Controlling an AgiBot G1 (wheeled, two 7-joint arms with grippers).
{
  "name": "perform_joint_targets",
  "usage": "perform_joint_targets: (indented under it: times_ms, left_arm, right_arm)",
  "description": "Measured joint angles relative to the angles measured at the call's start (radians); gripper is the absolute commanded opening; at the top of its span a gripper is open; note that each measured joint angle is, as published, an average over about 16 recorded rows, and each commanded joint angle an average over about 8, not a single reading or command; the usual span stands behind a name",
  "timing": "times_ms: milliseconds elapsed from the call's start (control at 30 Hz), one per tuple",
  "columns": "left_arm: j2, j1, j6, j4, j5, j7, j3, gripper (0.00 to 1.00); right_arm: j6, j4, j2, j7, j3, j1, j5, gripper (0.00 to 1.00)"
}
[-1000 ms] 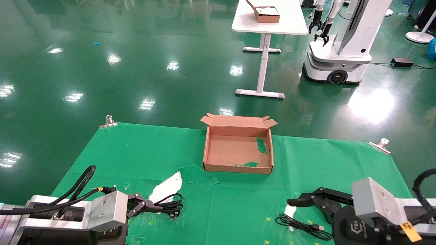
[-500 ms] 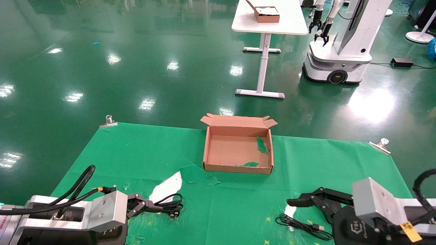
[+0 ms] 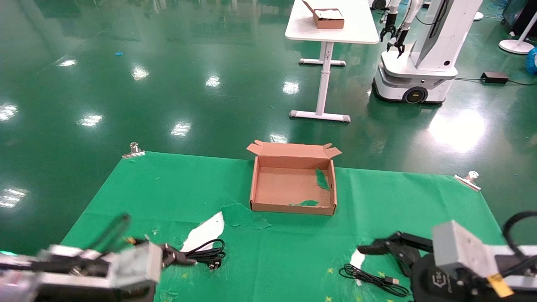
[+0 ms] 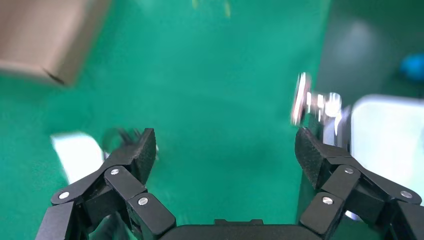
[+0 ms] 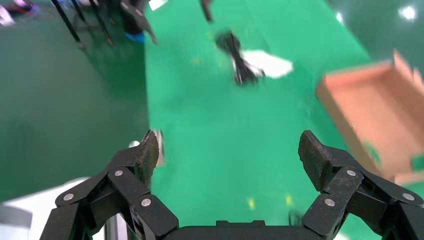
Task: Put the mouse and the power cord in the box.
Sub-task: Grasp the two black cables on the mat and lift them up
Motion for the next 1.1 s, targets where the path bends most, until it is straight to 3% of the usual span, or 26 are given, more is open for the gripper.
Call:
perform_joint_targets:
  times_ms: [300,467,1100]
  left_arm:
    - [0.127,-0.058,-0.070,0.042,0.343,-0.082,0.119,1.00]
    - [0.190,-0.082,-0.110,0.085,0.467,-0.116,0.158,1.00]
    - [0.263,-0.096,-0.165,0.139,0.525,-0.160,0.168,1.00]
  right_arm:
    - [0.043,-0.028,-0.035,0.008,-0.049,0.009,-0.133,1.00]
    - [0.048,-0.037,-0.055,0.015,-0.065,0.025,-0.169,1.00]
    - [0.035,-0.061,-0.063,0.018,-0.074,0.023,-0.168,1.00]
